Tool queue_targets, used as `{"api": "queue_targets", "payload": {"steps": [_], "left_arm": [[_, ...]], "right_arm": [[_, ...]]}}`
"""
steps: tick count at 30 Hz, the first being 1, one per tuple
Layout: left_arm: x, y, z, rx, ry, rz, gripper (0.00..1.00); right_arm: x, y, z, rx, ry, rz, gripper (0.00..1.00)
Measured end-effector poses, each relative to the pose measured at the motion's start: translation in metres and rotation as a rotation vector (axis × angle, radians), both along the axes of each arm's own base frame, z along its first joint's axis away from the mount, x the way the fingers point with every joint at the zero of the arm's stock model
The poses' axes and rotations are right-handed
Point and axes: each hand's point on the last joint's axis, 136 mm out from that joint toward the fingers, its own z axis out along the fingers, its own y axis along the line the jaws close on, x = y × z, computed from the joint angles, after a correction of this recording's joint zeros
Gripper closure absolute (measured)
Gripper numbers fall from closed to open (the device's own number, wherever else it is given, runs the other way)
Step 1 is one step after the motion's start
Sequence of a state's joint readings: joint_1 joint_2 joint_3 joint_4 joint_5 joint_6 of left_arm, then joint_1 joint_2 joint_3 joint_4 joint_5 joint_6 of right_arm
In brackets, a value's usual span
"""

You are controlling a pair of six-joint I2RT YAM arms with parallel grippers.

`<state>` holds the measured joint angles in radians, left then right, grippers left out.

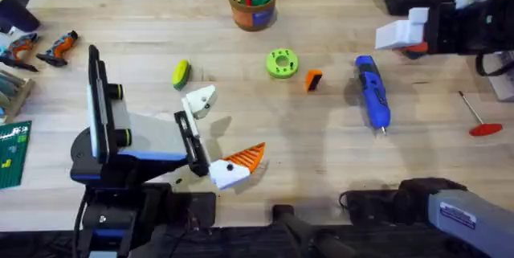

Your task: Pick up the gripper from the table and insert it into the empty holder that is missing its gripper. Then pick up a screw, insert it into the mounting hole, and use the screwdriver to tighten it. Finally, clean up the table by picking up the vegetable and placing it into the bucket.

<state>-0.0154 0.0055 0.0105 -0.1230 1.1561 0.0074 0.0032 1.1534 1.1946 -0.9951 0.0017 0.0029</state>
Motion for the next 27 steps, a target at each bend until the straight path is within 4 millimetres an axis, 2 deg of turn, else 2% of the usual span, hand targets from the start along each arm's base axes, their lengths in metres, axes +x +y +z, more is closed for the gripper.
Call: {"api": "queue_targets", "payload": {"steps": [5, 8, 9, 14, 18, 20, 21, 23, 24, 27], "left_arm": [[0.000, 0.000, 0.000, 0.000, 0.000, 0.000, 0.015], [0.000, 0.000, 0.000, 0.000, 0.000, 0.000, 0.015], [0.000, 0.000, 0.000, 0.000, 0.000, 0.000, 0.016], [0.000, 0.000, 0.000, 0.000, 0.000, 0.000, 0.015], [0.000, 0.000, 0.000, 0.000, -0.001, 0.000, 0.015], [0.000, 0.000, 0.000, 0.000, 0.000, 0.000, 0.015], [0.000, 0.000, 0.000, 0.000, 0.000, 0.000, 0.015], [0.000, 0.000, 0.000, 0.000, 0.000, 0.000, 0.015], [0.000, 0.000, 0.000, 0.000, 0.000, 0.000, 0.015], [0.000, 0.000, 0.000, 0.000, 0.000, 0.000, 0.016]], "right_arm": [[0.002, 0.000, 0.001, 0.019, -0.010, -0.030, 0.011], [-0.003, 0.012, 0.004, 0.042, 0.010, -0.038, 0.012], [-0.009, 0.043, 0.030, 0.021, 0.008, 0.013, 0.010], [-0.014, 0.064, 0.035, -0.015, 0.089, 0.051, 0.010], [-0.012, 0.080, 0.022, -0.043, 0.170, 0.071, 0.012], [-0.013, 0.086, 0.011, -0.061, 0.219, 0.081, 0.010], [-0.012, 0.096, -0.004, -0.084, 0.275, 0.104, 0.010], [-0.012, 0.103, -0.012, -0.097, 0.302, 0.123, 0.010], [-0.012, 0.113, -0.022, -0.112, 0.332, 0.144, 0.010], [-0.014, 0.123, -0.030, -0.125, 0.359, 0.160, 0.010]]}}
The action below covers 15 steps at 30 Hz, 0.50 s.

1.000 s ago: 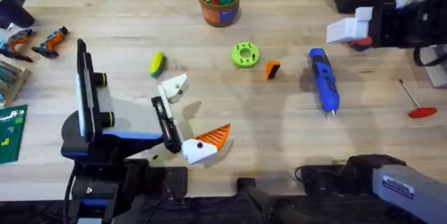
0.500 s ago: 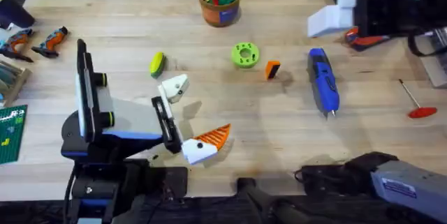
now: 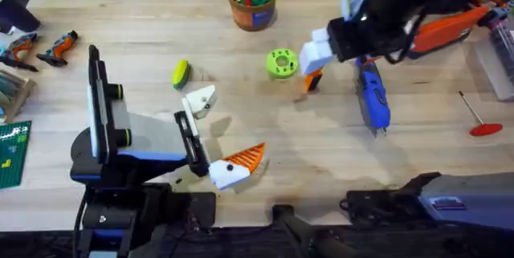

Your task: Pick up the gripper from the table and insert it into the empty holder that is missing its gripper. Then pick up a screw, insert it into the mounting hole, and use the screwdriver to tighten it. Finally, clean up the table by picking up the vegetable and placing it into the bucket.

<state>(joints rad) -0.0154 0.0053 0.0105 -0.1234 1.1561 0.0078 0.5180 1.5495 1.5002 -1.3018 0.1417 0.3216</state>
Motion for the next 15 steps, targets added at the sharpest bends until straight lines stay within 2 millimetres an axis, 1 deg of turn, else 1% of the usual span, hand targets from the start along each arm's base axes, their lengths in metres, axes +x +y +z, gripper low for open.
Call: {"api": "queue_targets", "payload": {"steps": [6, 11, 14, 15], "left_arm": [[0.000, 0.000, 0.000, 0.000, 0.000, 0.000, 0.015], [0.000, 0.000, 0.000, 0.000, 0.000, 0.000, 0.016], [0.000, 0.000, 0.000, 0.000, 0.000, 0.000, 0.015], [0.000, 0.000, 0.000, 0.000, 0.000, 0.000, 0.016]], "right_arm": [[-0.004, 0.017, -0.016, -0.011, 0.071, 0.029, 0.011], [0.005, 0.030, -0.025, 0.015, 0.101, 0.012, 0.011], [0.007, 0.031, -0.032, 0.019, 0.120, -0.061, 0.010], [0.012, 0.027, -0.037, 0.028, 0.131, -0.155, 0.010]]}}
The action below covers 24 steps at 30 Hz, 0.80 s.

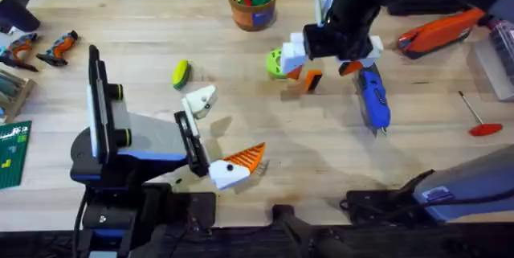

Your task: Pick up the gripper from the table and insert it into the empty holder that is missing its gripper. Then pick up a screw, insert it into the mounting hole, and use the screwdriver to tighten it. Finally, clean up the table by picking up the vegetable and placing it into the bucket.

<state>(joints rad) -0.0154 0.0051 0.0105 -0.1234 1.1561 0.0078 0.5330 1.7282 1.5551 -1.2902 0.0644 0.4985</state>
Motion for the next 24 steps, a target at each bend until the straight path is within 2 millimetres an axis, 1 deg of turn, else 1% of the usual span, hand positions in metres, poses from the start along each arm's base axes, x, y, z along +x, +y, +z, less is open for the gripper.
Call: {"api": "queue_targets", "payload": {"steps": [1, 4, 8, 10, 13, 14, 15, 17, 18, 20, 24], "left_arm": [[0.000, 0.000, 0.000, 0.000, 0.000, 0.000, 0.015], [0.000, 0.000, 0.000, 0.000, 0.000, 0.000, 0.015], [0.000, 0.000, 0.000, 0.000, 0.000, 0.000, 0.016], [0.000, 0.000, 0.000, 0.000, 0.000, 0.000, 0.015], [0.000, 0.000, 0.000, 0.000, 0.000, 0.000, 0.015], [0.000, 0.000, 0.000, 0.000, 0.000, 0.000, 0.015], [0.000, 0.000, 0.000, 0.000, 0.000, 0.000, 0.016], [0.000, 0.000, 0.000, 0.000, 0.000, 0.000, 0.015], [0.000, 0.000, 0.000, 0.000, 0.000, 0.000, 0.015], [0.000, 0.000, 0.000, 0.000, 0.000, 0.000, 0.015], [0.000, 0.000, 0.000, 0.000, 0.000, 0.000, 0.016]], "right_arm": [[0.008, -0.003, -0.003, 0.007, -0.006, -0.066, 0.010], [0.016, -0.007, -0.004, 0.018, -0.023, -0.099, 0.010], [0.020, -0.013, -0.009, 0.022, -0.023, -0.115, 0.011], [0.021, -0.016, -0.015, 0.021, -0.022, -0.114, 0.012], [0.016, -0.019, -0.027, 0.010, -0.002, -0.096, 0.020], [0.015, -0.019, -0.031, 0.010, 0.002, -0.089, 0.036], [0.014, -0.017, -0.041, 0.022, 0.004, -0.066, 0.053], [0.013, -0.015, -0.047, 0.036, 0.010, -0.051, 0.064], [0.011, -0.013, -0.054, 0.045, 0.013, -0.039, 0.096], [0.012, -0.011, -0.059, 0.056, 0.009, -0.028, 0.154], [0.015, -0.011, -0.060, 0.057, -0.002, -0.026, 0.173]]}}
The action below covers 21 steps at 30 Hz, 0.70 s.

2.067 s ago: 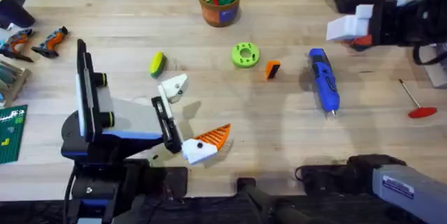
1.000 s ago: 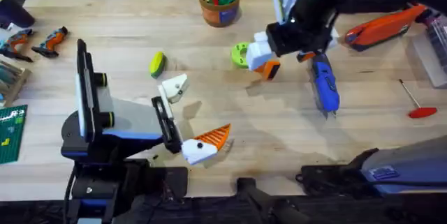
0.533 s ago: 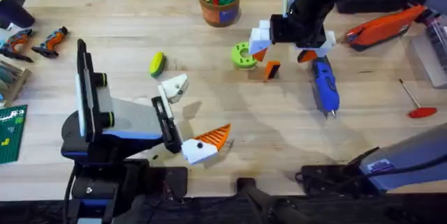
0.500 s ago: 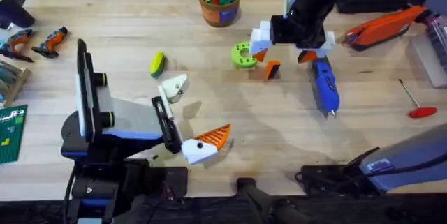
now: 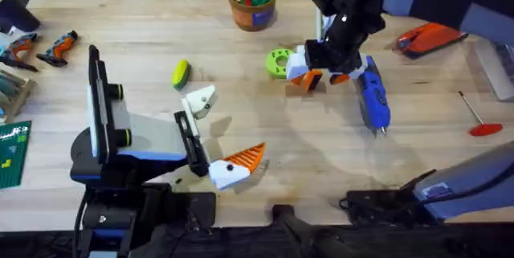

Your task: Pick up the gripper from the table and insert it into the empty holder that is missing its gripper. Then pick up a screw, insert it into the mounting hole, and use the screwdriver to tighten it. Finally, clean up the table by picking up the vegetable and placing it into the bucket.

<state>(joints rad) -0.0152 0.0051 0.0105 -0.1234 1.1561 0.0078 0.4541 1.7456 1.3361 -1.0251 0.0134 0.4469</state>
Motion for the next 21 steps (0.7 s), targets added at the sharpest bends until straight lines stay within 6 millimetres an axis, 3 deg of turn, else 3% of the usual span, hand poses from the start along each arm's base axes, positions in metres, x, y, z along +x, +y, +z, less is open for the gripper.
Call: {"api": "queue_targets", "payload": {"steps": [5, 21], "left_arm": [[0.0000, 0.0000, 0.0000, 0.000, 0.000, 0.000, 0.015], [0.0000, 0.0000, 0.0000, 0.000, 0.000, 0.000, 0.016]], "right_arm": [[0.0080, -0.0019, -0.0086, -0.027, -0.015, 0.001, 0.211], [0.0064, -0.0048, -0.0039, -0.043, -0.006, 0.001, 0.287]]}}
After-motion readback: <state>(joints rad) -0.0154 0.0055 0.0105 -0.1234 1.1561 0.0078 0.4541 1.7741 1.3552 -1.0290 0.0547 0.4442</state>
